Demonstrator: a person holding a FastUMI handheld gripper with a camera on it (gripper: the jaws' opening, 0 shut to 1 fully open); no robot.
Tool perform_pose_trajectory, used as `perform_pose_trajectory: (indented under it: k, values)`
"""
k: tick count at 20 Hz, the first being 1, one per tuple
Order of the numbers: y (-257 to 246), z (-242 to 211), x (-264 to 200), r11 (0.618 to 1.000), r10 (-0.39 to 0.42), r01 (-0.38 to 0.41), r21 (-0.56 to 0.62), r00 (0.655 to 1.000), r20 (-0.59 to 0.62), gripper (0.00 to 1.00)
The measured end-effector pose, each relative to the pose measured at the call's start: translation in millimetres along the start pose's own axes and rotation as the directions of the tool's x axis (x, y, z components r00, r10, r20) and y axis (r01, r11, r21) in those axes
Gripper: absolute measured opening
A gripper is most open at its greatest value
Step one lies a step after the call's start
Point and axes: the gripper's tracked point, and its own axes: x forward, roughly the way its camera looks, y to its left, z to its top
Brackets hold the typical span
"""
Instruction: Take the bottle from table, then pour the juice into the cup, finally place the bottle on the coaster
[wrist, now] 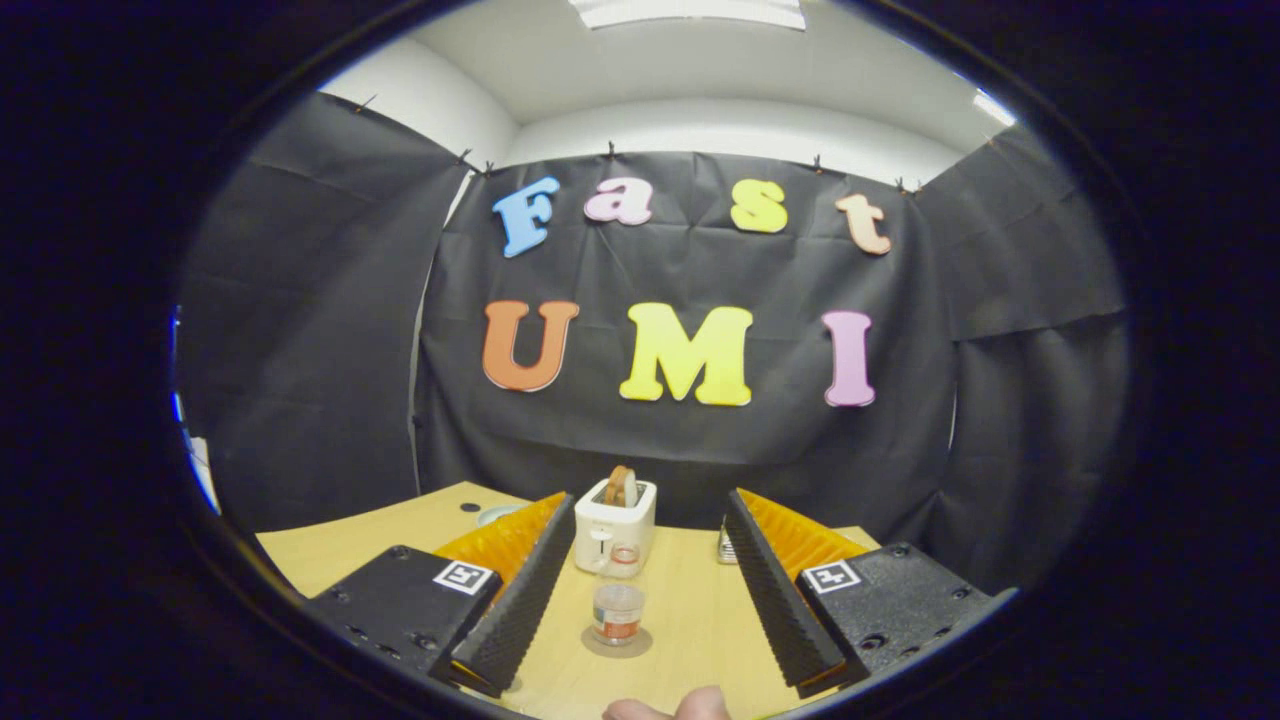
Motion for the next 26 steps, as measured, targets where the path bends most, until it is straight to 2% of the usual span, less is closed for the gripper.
perform_pose_trajectory:
  k: [2,6,14,26]
  values:
    - [-8.2,17.1,-27.1,0.999,-0.041,0.041,0.000,0.999,0.031,0.97]
    - [-17.8,18.3,-78.5,0.996,-0.091,0.090,0.013,0.996,0.017,0.97]
    - [-17.9,14.8,-148.6,0.990,-0.140,0.140,0.014,0.990,0.022,0.97]
    - [-13.4,17.8,-166.9,0.987,-0.159,0.158,0.029,0.987,0.024,0.97]
